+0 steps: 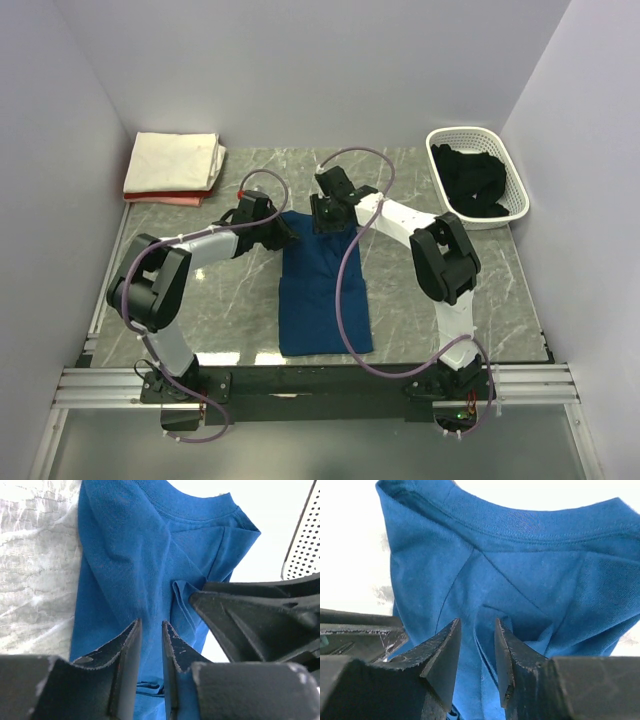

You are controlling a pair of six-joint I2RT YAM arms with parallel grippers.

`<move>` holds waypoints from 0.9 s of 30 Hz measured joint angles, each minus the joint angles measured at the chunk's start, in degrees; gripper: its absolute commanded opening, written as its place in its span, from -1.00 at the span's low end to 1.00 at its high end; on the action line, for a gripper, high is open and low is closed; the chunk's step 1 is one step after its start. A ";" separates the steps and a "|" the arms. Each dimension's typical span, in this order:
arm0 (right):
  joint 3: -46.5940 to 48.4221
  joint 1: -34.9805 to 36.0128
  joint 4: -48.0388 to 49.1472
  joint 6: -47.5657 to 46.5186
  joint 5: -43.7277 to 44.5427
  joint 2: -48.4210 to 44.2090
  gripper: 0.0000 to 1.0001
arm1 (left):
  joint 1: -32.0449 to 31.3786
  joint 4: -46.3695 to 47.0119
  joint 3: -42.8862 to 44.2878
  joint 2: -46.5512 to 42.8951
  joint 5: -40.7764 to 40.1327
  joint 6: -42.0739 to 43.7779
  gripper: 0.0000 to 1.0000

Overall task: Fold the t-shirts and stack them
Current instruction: Fold the tshirt

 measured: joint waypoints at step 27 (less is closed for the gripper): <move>-5.75 0.83 -4.66 2.08 6.80 -7.17 -0.95 | 0.00 0.87 0.11 1.68 0.63 0.02 -0.46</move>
